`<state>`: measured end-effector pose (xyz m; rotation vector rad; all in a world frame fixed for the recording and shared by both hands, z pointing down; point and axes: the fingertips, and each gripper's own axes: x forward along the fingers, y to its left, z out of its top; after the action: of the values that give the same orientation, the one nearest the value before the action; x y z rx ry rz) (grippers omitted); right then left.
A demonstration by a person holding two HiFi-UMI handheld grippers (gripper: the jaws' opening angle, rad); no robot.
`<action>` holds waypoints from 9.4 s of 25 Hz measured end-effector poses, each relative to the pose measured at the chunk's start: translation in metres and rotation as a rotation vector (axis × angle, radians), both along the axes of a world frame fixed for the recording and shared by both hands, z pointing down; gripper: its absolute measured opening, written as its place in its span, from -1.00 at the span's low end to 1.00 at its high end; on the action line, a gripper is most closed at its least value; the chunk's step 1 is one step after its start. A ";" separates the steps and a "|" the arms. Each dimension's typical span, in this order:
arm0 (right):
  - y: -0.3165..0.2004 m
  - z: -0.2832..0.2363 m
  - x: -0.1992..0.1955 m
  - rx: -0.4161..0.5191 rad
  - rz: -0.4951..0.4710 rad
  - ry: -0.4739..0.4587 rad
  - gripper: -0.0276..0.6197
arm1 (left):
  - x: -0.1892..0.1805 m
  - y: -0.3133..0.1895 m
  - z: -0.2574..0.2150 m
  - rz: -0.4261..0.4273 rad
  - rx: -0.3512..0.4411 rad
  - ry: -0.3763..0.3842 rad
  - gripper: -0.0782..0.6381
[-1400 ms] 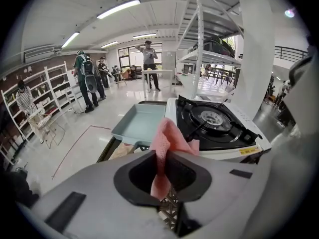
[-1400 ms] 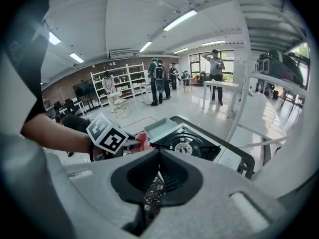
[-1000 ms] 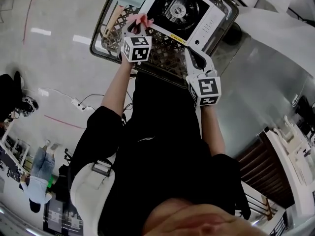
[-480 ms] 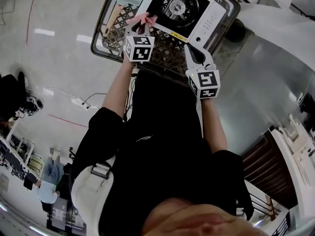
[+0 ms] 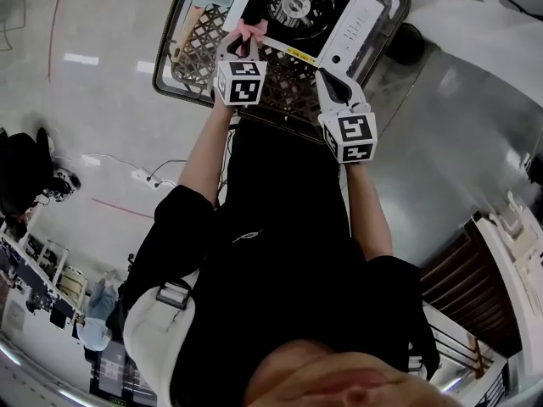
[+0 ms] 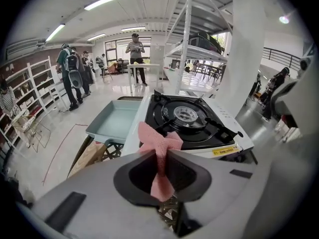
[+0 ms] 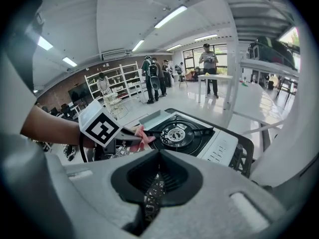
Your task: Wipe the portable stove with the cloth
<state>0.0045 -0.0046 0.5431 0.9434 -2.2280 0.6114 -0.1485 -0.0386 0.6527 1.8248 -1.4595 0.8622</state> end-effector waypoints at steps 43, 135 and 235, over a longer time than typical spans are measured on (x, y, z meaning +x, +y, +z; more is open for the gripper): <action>0.012 0.007 0.076 -0.026 0.072 0.000 -0.91 | 0.140 0.039 0.003 0.258 -0.045 0.065 -0.68; -0.077 0.090 0.083 -0.018 -0.207 0.035 -0.86 | 0.179 0.060 -0.040 0.217 0.008 0.085 -0.44; -0.238 0.106 -0.033 0.016 -0.504 0.430 -0.82 | 0.058 -0.055 -0.031 0.038 0.107 0.323 -0.78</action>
<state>-0.0285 -0.2429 0.6493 0.4316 -1.9648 0.1399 -0.0901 -0.0938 0.6218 1.9689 -1.2884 0.4846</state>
